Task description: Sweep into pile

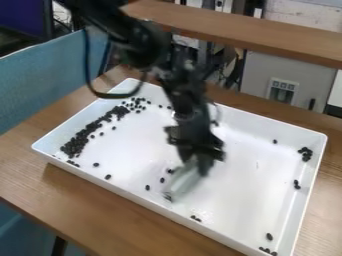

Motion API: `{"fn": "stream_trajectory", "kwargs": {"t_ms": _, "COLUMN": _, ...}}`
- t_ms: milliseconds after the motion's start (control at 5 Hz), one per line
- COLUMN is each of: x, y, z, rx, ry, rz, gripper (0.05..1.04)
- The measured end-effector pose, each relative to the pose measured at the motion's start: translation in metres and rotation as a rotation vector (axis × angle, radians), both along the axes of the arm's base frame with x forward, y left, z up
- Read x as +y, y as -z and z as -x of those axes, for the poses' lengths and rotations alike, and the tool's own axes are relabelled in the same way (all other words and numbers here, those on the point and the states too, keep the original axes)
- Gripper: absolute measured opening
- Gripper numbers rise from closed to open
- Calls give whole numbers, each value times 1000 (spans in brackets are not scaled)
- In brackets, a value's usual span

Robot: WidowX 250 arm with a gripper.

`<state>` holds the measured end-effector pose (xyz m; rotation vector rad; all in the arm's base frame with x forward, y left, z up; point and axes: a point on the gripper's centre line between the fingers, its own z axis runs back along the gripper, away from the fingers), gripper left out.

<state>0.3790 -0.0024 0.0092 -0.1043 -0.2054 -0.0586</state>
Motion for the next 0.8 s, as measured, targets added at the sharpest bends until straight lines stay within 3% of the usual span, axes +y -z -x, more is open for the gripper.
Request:
{"fn": "stream_trajectory", "kwargs": {"t_ms": 200, "x": 49, "y": 1, "z": 9, "rx": 37, "ry": -11, "rz": -58, "gripper": 387}}
{"fn": "stream_trajectory", "kwargs": {"t_ms": 400, "x": 96, "y": 3, "z": 26, "rx": 81, "ry": -61, "rz": -62, "gripper": 387}}
{"fn": "stream_trajectory", "kwargs": {"t_ms": 800, "x": 148, "y": -3, "z": 36, "rx": 92, "ry": -105, "rz": -72, "gripper": 387}}
